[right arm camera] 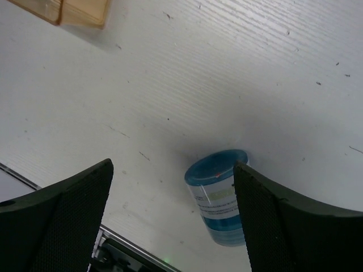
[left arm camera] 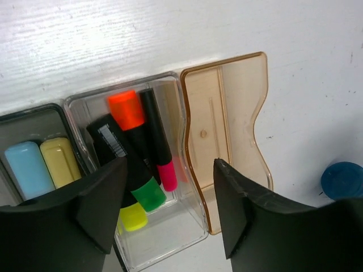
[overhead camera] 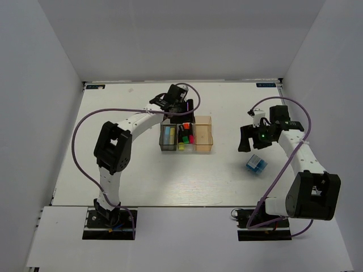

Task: Sort the stationery into containers
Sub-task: Place the pen in the storage box, then pick up the stationery from the center of the board.

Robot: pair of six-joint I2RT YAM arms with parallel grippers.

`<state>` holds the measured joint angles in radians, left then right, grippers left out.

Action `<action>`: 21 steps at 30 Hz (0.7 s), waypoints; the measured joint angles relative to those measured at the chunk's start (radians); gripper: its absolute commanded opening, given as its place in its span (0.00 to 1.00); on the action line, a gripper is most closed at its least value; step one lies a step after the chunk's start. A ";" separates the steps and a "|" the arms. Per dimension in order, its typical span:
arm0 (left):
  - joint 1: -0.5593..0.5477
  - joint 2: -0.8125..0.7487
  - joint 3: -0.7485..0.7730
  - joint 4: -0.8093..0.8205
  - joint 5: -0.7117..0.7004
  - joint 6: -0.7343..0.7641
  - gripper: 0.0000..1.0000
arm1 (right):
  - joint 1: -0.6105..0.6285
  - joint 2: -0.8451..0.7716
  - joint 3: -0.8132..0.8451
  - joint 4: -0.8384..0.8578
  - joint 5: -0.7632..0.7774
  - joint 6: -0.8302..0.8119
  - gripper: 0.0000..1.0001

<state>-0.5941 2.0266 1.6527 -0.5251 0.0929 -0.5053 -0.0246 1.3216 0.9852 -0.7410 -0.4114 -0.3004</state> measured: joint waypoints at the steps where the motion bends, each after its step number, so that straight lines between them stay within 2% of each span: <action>1: 0.000 0.000 0.007 -0.003 0.000 0.003 0.73 | 0.001 -0.002 0.000 -0.017 0.013 -0.026 0.88; 3: 0.000 -0.009 0.015 -0.006 0.000 0.014 0.74 | 0.001 -0.006 0.000 -0.048 0.032 -0.068 0.86; 6: -0.002 -0.067 -0.019 -0.014 0.000 0.035 0.68 | 0.001 -0.021 0.000 -0.098 0.058 -0.137 0.88; 9: -0.004 -0.233 -0.168 -0.018 -0.007 0.061 0.60 | 0.002 -0.059 -0.007 -0.124 0.098 -0.248 0.89; 10: -0.006 -0.303 -0.229 -0.019 -0.009 0.071 0.60 | 0.002 -0.080 -0.018 -0.119 0.114 -0.286 0.89; 12: -0.006 -0.481 -0.358 -0.036 -0.024 0.095 0.64 | 0.002 -0.143 -0.068 -0.102 0.141 -0.370 0.89; 16: -0.008 -0.770 -0.525 -0.075 -0.066 0.135 0.93 | 0.002 -0.189 -0.119 -0.124 0.167 -0.474 0.91; 21: 0.006 -1.016 -0.729 -0.137 -0.127 0.158 0.95 | 0.003 -0.100 -0.126 -0.087 0.193 -0.509 0.91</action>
<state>-0.5884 1.0103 0.9241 -0.6617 -0.0345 -0.3477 -0.0212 1.2217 0.8597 -0.8284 -0.2188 -0.8089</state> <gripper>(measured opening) 0.947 0.907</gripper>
